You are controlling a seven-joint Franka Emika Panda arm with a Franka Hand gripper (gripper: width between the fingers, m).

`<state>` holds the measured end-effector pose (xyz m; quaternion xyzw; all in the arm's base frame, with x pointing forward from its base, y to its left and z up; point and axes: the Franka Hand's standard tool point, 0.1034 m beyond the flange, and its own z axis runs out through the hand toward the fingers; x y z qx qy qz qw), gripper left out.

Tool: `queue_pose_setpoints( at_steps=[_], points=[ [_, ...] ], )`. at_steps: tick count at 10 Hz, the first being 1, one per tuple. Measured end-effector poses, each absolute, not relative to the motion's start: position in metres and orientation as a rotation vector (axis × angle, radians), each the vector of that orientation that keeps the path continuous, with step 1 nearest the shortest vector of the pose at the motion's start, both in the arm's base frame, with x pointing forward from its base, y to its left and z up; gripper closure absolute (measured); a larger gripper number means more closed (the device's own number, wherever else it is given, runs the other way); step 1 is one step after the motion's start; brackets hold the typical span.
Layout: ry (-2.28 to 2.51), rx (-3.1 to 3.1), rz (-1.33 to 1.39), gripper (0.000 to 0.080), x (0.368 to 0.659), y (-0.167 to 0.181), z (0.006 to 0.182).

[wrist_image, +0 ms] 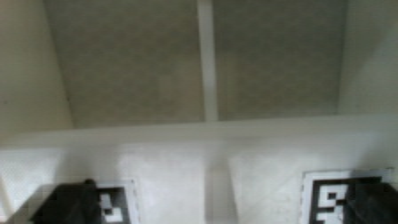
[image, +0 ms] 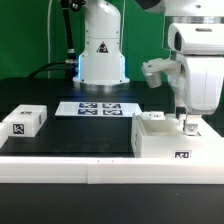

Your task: Assemble cabinet

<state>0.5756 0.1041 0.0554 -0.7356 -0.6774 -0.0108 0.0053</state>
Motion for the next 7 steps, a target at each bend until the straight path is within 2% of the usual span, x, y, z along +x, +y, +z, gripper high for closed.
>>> queue_pose_setpoints(
  at_steps=[1, 2, 4, 7],
  points=[
    [-2.121, -2.303, -0.034, 0.0073, 0.576, 0.104, 0.055],
    [-2.121, -2.303, -0.034, 0.0012, 0.576, 0.104, 0.055],
    [-2.114, -2.310, -0.032, 0.0002, 0.573, 0.104, 0.057],
    [-2.113, -2.336, -0.011, 0.0002, 0.539, 0.101, 0.078]
  ],
)
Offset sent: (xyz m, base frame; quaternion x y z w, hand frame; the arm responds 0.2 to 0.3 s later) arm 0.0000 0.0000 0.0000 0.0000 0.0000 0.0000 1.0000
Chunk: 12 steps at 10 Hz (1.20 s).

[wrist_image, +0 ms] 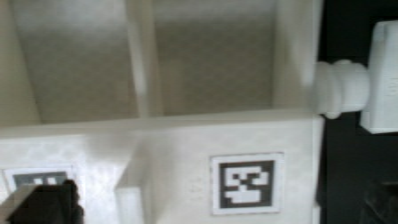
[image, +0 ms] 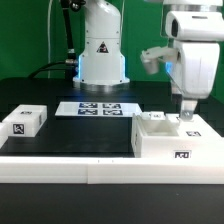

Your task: Assemble cabinet

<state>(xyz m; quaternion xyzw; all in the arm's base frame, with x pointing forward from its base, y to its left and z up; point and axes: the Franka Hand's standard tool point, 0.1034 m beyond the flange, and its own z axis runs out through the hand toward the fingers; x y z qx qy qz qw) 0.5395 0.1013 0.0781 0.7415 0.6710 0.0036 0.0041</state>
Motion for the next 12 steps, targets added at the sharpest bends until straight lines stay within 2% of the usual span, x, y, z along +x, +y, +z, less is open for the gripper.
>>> queue_pose_setpoints(
  at_steps=[3, 9, 12],
  points=[
    [2.068, 2.344, 0.001, 0.0002, 0.486, 0.093, 0.080],
    [2.044, 2.373, -0.016, 0.0002, 0.481, 0.092, 0.077],
    [2.018, 2.400, -0.046, 0.0002, 0.440, 0.092, 0.075]
  ],
)
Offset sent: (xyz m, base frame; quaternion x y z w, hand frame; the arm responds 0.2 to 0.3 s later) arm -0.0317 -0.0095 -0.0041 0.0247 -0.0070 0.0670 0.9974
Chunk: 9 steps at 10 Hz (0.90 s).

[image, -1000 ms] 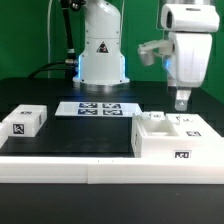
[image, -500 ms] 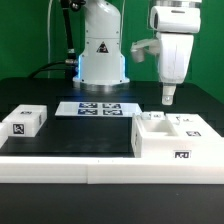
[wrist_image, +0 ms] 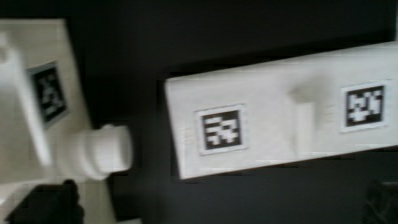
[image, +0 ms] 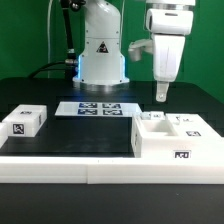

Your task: Assemble cabinet

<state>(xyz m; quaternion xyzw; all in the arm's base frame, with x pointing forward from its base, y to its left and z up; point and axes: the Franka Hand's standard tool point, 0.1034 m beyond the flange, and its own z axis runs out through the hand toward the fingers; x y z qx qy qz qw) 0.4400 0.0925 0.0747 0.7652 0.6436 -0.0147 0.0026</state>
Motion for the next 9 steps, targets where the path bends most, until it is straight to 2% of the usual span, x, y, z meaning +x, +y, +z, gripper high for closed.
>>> queue_pose_setpoints(
  at_steps=[2, 6, 9],
  points=[
    [1.985, 2.444, -0.042, 0.0002, 0.416, 0.099, 0.064],
    [2.089, 2.360, -0.007, 0.0002, 0.415, 0.100, 0.060],
    [2.192, 2.310, 0.041, 0.0002, 0.401, 0.102, 0.032]
  ],
)
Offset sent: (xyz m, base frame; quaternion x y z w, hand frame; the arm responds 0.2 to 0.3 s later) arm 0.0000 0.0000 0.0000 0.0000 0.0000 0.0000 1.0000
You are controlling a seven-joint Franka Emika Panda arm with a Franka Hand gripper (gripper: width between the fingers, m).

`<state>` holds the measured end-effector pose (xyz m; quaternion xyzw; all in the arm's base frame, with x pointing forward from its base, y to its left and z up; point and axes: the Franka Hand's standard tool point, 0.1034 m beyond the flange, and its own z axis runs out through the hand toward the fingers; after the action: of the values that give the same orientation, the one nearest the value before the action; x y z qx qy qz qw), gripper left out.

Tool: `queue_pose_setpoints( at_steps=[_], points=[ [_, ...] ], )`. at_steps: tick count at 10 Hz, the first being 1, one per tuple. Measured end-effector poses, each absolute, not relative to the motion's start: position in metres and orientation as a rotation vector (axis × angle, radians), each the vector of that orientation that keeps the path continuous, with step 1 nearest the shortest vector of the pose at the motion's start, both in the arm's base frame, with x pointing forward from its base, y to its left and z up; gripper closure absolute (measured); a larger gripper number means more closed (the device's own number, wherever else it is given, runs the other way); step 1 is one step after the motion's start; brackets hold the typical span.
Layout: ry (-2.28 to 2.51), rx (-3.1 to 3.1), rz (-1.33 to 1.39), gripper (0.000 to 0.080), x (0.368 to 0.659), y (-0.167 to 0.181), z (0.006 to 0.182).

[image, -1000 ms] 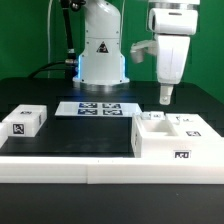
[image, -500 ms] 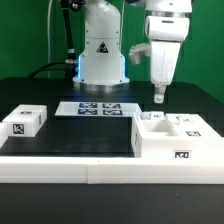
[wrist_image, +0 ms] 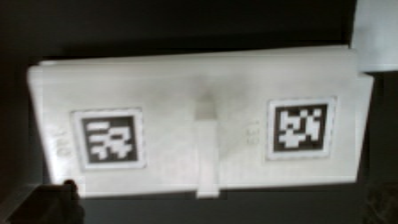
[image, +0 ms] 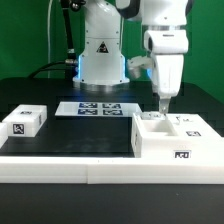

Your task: Assemble cabinet

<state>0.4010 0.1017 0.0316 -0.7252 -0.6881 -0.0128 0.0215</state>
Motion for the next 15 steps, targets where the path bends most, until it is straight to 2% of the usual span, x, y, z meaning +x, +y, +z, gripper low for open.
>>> queue_pose_setpoints(
  at_steps=[4, 7, 8, 9, 11, 12, 13, 14, 15],
  points=[
    [-2.091, -2.247, -0.014, 0.0002, 0.396, 0.101, 0.016],
    [-2.084, -2.246, -0.008, 0.0002, 0.394, 0.103, 0.014],
    [-2.084, -2.247, -0.008, 0.0135, 0.394, 0.103, 0.014],
    [-2.083, -2.247, -0.008, 0.0135, 0.394, 0.103, 0.013],
    [-2.082, -2.248, -0.008, 0.0407, 0.394, 0.102, 0.013],
    [-2.079, -2.250, -0.007, 0.0407, 0.394, 0.101, 0.013],
    [-2.078, -2.251, -0.007, 0.0606, 0.394, 0.101, 0.013],
    [-2.079, -2.251, -0.010, 0.0732, 0.394, 0.101, 0.013],
    [-2.079, -2.251, -0.011, 0.0732, 0.394, 0.101, 0.013]
  ],
)
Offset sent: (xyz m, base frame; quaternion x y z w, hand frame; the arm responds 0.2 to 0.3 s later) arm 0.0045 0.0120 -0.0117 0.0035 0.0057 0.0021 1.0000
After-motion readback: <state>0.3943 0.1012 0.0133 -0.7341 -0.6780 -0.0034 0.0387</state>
